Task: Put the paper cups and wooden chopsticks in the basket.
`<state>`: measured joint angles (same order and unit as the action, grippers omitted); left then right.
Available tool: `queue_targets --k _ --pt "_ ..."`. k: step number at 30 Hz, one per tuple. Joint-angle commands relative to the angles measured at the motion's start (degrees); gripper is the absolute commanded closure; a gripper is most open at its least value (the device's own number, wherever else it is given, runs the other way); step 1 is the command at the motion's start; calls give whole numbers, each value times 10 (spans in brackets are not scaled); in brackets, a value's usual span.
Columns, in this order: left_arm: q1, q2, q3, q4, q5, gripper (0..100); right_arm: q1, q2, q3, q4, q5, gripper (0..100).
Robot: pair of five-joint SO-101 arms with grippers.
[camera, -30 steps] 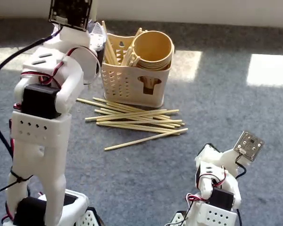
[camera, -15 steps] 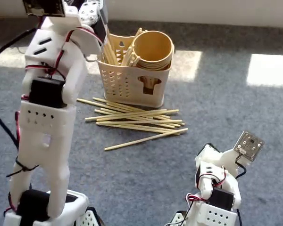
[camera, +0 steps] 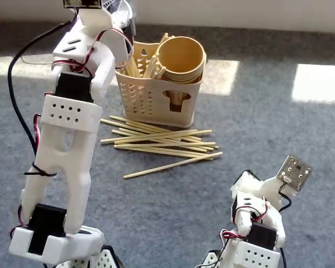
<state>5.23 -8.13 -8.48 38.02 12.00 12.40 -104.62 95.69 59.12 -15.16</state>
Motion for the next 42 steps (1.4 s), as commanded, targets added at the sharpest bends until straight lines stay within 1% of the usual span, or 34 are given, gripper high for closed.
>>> queue_targets --k 1,8,11,13,19,24,28,34,38,42 --pt "-6 -12 -28 56 7 902 6 -6 60 -18 -1 992" --pt "-5 -12 -141 220 5 902 6 -6 60 -18 -1 992" --pt "-5 -12 -187 301 -18 902 6 -6 60 -18 -1 992" --pt "-4 -12 -210 338 -33 902 6 -6 60 -18 -1 992" --pt "42 -12 -262 438 -117 902 6 -6 60 -18 -1 992" --pt "83 -12 -322 518 -127 902 6 -6 60 -18 -1 992" --pt "113 -12 -340 556 -132 902 6 -6 60 -18 -1 992" --pt "167 -12 -338 620 -208 902 6 -6 60 -18 -1 992" --pt "217 -12 -276 625 -269 902 6 -6 60 -18 -1 992" --pt "252 -12 -189 625 -309 902 6 -6 60 -18 -1 992"
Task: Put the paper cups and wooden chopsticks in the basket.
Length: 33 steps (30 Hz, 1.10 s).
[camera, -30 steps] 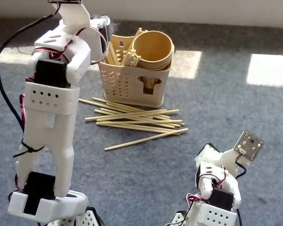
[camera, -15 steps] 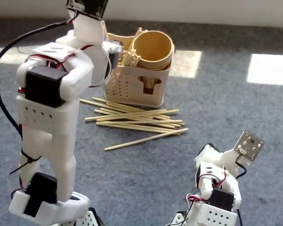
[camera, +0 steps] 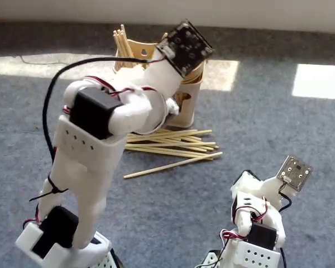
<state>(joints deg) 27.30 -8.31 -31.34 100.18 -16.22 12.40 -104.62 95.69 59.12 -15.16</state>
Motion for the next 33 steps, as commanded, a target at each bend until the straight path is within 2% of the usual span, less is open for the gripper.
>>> queue_targets --k 1,8,11,15,19,27,33 --pt "38 -10 59 3 -34 902 6 -6 60 -18 -1 992" --pt "69 -4 158 -4 -50 902 6 -6 60 -17 -1 992" --pt "65 -4 221 -57 -82 902 6 -6 60 -17 -1 992" --pt "49 -3 313 -152 -89 898 6 -6 60 -17 -1 992" --pt "36 16 378 -217 -142 875 6 -6 60 -17 -1 992" --pt "-22 161 320 -246 -148 867 6 -6 60 -17 -1 992" --pt "-18 246 265 -245 -186 867 6 -6 60 -17 -1 992"
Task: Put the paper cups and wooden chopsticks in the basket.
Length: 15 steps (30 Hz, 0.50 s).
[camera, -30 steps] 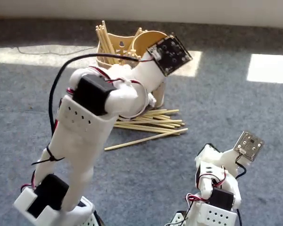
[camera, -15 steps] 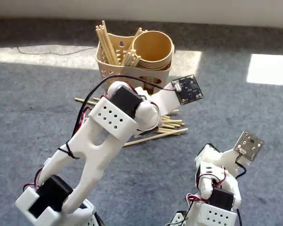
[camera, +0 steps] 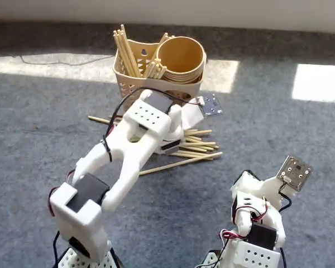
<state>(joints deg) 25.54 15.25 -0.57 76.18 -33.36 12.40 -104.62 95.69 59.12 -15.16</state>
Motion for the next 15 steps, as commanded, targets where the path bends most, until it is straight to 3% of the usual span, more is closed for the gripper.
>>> queue_targets --k 1,15 --pt "0 21 -51 -5 -16 867 6 -6 60 -17 -1 992" --pt "0 154 -108 -5 -44 873 6 -6 60 -17 -1 992"
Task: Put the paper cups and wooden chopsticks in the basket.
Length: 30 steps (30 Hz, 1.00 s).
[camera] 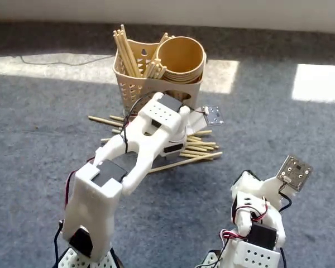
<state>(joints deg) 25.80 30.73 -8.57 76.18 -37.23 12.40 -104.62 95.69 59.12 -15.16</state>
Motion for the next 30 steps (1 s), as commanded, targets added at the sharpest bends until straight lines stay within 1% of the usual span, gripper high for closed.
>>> queue_targets --k 1,4,11,16,19,25,26,28,30 --pt "-3 2 -28 -5 -5 887 6 -6 60 -17 -1 992" --pt "1 1 -25 0 -5 940 6 -6 60 -17 -1 992" --pt "46 1 -28 87 -5 995 6 -6 60 -17 -1 992" --pt "73 0 -29 111 -2 995 6 -6 60 -17 -1 992" --pt "74 0 -39 117 1 995 6 -6 60 -17 -1 992" --pt "57 0 -120 149 67 992 6 -6 60 -17 -1 992" --pt "57 0 -134 159 76 986 6 -6 60 -17 -1 992" --pt "55 3 -153 174 78 944 6 -6 60 -17 -1 992" --pt "54 5 -156 170 76 909 6 -6 60 -17 -1 992"
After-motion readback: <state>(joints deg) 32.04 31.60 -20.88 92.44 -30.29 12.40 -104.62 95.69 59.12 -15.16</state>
